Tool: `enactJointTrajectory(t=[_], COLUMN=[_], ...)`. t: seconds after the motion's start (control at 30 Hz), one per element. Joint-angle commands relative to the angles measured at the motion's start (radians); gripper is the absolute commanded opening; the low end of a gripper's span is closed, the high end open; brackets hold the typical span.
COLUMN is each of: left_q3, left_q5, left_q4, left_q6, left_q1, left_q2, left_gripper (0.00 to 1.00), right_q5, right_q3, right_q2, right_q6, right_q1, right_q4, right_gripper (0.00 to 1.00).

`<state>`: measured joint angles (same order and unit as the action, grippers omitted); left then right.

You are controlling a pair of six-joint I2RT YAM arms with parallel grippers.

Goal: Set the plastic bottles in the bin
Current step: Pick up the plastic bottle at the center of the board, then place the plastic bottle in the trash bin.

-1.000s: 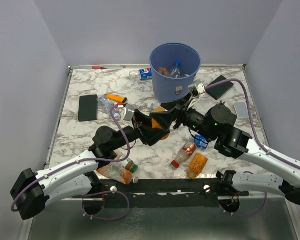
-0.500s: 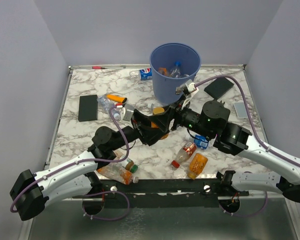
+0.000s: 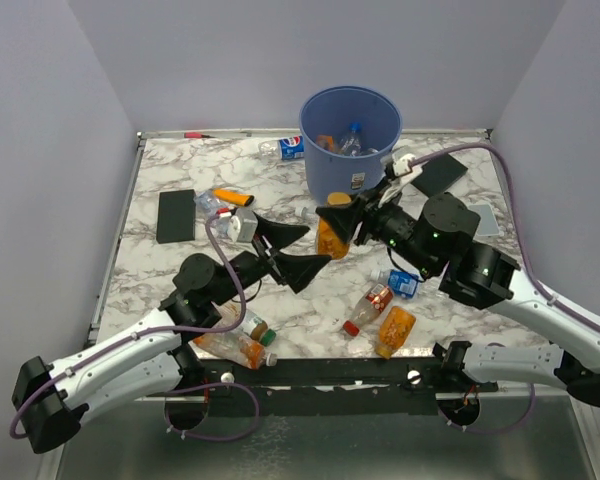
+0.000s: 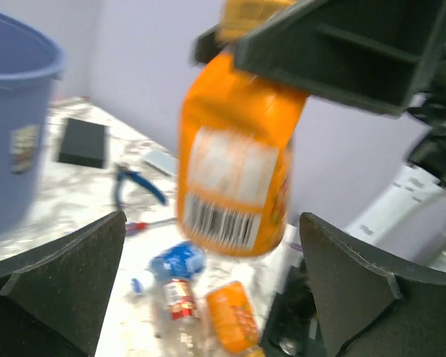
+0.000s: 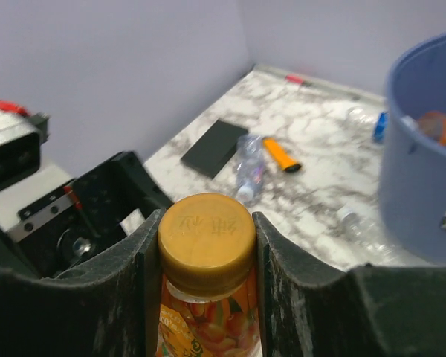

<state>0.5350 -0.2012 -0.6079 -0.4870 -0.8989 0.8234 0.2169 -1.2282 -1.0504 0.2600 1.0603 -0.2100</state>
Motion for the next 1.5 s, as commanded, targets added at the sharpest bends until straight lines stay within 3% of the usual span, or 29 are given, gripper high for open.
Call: enactJointTrajectory(t=[0.0,0.07,0.17,0.27,0.47,0.77,1.2,1.23,1.37,1.47], left_q3=[0.11,0.151,0.165,0.113,0.001,-0.024,-0.004,-0.003,-0.004,-0.003], left_q5=[0.344,0.573,0.928,1.101,1.125,1.114,1.062,1.059,1.054,1.051], left_q4=[0.275,0.369,0.434,0.419,0.375,0.37,0.388,0.389,0.394,0.396], left_q6=[0.245,0.317,0.397,0.461,0.451,0.456,0.429,0.427,0.424,0.421], left_q1=[-0.002,-0.002,-0.001,0.003,0.004,0.004,0.004,0.005,0.004,0.005], left_q2=[-0.07,-0.071,-0.047,-0.031,-0.094,-0.139,-0.078,-0.077,-0.078,-0.076], left_gripper=[0.99,0.99,0.99,0.99,0.99,0.99,0.99,0.99,0.99,0.99], right_q5=[0.304,0.354,0.221,0.195,0.231,0.263,0.223,0.203,0.13,0.09], right_q3=[-0.104,-0.143,-0.215,-0.247,-0.363,-0.599,-0.577,-0.573,-0.567,-0.559], right_q2=[0.025,-0.007,-0.079,-0.171,-0.43,-0.809,-0.948,-0.947,-0.941,-0.923], right_q6=[-0.176,-0.218,-0.109,-0.06,-0.07,-0.19,-0.193,-0.184,-0.135,-0.104], right_q1=[-0.01,-0.071,-0.282,-0.41,-0.562,-0.648,-0.648,-0.649,-0.648,-0.649], right_q4=[0.068,0.117,0.123,0.197,0.327,0.277,0.136,0.121,0.059,0.039], right_gripper=[0.01,0.0,0.01,0.01,0.01,0.01,0.01,0.05,0.51,0.7])
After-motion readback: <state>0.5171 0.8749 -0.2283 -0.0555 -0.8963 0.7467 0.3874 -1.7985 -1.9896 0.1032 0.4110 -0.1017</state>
